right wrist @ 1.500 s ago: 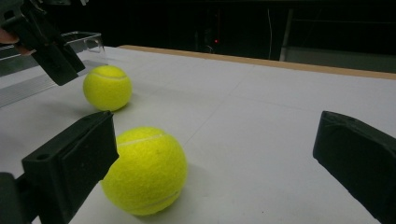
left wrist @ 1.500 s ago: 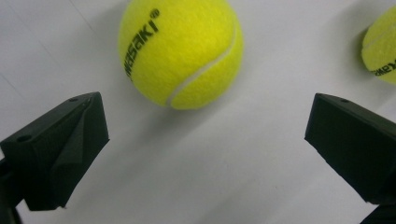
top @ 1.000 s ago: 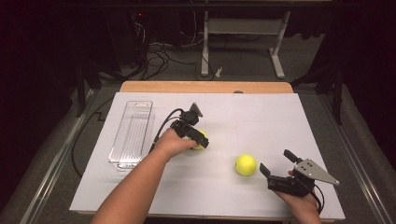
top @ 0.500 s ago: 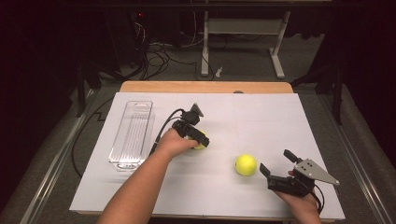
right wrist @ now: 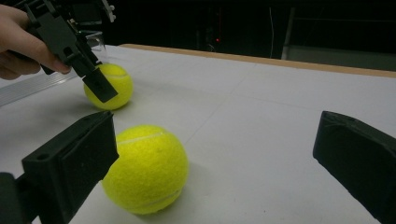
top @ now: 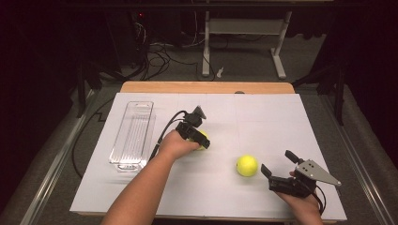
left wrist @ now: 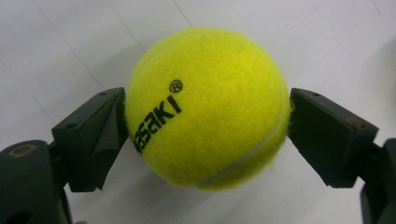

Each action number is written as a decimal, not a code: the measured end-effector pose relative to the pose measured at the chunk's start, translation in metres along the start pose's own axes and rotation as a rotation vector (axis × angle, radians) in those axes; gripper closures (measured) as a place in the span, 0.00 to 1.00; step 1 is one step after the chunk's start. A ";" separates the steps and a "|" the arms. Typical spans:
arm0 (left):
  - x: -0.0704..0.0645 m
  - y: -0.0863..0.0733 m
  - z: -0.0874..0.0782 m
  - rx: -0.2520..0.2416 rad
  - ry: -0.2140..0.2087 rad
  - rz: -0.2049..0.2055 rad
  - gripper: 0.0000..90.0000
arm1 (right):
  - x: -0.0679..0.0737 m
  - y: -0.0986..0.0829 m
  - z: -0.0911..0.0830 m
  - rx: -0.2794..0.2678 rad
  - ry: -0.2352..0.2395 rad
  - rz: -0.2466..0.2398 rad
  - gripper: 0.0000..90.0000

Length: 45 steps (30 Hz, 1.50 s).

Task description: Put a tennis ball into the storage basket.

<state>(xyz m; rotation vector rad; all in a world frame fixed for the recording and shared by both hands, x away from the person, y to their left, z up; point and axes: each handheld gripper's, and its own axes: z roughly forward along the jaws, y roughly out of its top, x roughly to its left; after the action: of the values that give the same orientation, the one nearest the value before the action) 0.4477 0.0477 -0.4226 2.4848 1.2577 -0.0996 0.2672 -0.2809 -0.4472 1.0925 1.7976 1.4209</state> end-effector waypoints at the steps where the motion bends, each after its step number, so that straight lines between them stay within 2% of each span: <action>1: 0.000 0.000 -0.001 -0.002 0.000 0.001 0.19 | 0.000 0.000 0.000 0.000 0.000 0.000 0.01; 19: 0.001 -0.001 -0.005 0.005 0.000 -0.012 0.29 | 0.000 0.000 0.000 0.000 0.001 0.000 0.01; 28: -0.006 -0.004 -0.011 0.021 -0.017 0.010 0.29 | 0.000 0.000 0.001 0.001 0.001 0.001 0.01; 38: -0.012 -0.015 -0.029 0.053 -0.024 0.018 0.29 | 0.001 0.000 0.001 0.002 0.003 -0.003 0.01; 45: -0.018 -0.022 -0.035 0.090 -0.019 0.029 0.30 | 0.002 0.000 0.001 0.003 0.005 -0.006 0.01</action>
<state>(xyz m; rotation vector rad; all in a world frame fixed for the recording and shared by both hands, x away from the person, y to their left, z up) 0.4166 0.0577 -0.3925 2.5713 1.2352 -0.1760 0.2671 -0.2784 -0.4478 1.0855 1.8053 1.4195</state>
